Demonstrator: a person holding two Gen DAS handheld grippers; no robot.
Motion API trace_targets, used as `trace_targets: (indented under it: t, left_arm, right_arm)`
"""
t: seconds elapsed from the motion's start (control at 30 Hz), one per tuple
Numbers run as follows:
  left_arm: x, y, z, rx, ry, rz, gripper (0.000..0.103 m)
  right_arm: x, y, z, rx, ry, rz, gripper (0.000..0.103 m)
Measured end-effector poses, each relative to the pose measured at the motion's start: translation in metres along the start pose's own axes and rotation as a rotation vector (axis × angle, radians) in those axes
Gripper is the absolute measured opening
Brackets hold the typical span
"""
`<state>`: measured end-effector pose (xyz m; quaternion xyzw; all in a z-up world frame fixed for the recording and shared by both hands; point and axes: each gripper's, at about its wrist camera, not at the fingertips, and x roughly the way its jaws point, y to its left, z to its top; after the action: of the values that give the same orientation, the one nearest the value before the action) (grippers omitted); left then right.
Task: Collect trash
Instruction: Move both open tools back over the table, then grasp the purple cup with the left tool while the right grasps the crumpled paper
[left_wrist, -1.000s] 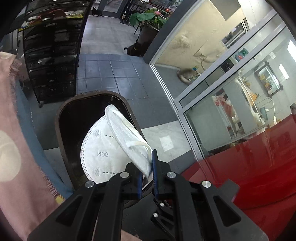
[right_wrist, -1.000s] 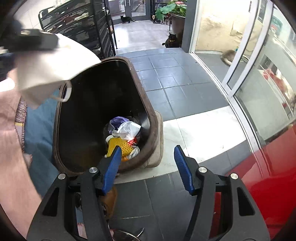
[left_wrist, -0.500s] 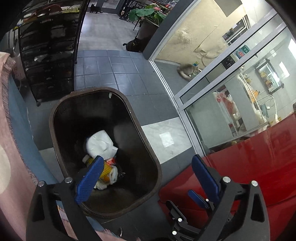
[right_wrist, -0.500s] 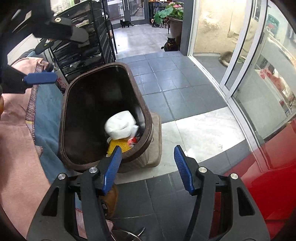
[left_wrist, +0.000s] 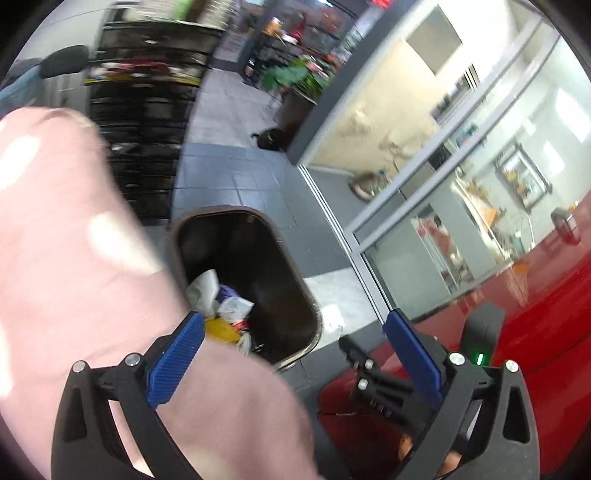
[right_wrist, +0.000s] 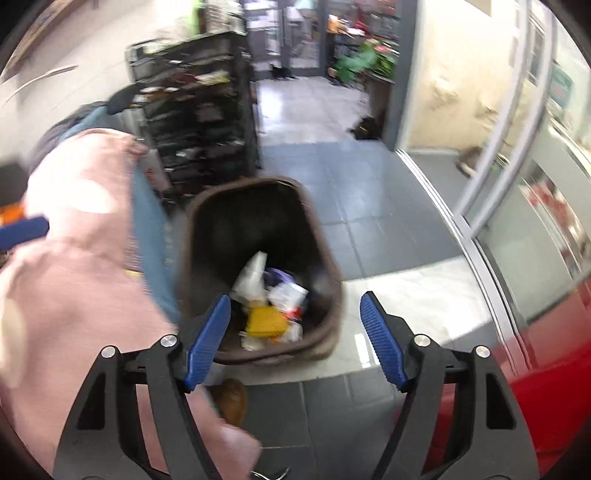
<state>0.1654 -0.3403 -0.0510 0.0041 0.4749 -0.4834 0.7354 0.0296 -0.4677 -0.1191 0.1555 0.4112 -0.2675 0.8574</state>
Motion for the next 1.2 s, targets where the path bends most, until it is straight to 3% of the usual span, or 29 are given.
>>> trace_targets:
  t: [0.13,0.37,0.53,0.77,0.97,1.2]
  left_arm:
    - [-0.056,0.024,-0.025,-0.050,-0.096,0.071,0.097]
    - [-0.148,0.078,-0.071,-0.181,-0.267,0.267,0.097]
    - [-0.189,0.115,-0.100,-0.290,-0.306,0.360,0.097]
    - [-0.236,0.170,-0.141,-0.442,-0.373,0.446,0.097]
    - [-0.265,0.200,-0.157,-0.535,-0.430,0.478,0.097]
    - [-0.286,0.241,-0.137,-0.633,-0.498,0.424,0.097]
  right_arm:
    - [-0.015,0.040,0.013,-0.056,-0.022,0.117,0.076]
    - [-0.031,0.124,0.022,-0.203,-0.025,0.289,0.079]
    - [-0.046,0.186,0.017,-0.342,-0.013,0.403,0.080]
    - [-0.059,0.244,0.014,-0.449,0.005,0.492,0.080]
    - [-0.058,0.290,0.025,-0.504,0.025,0.565,0.080]
    - [-0.047,0.336,0.070,-0.473,0.015,0.622,0.080]
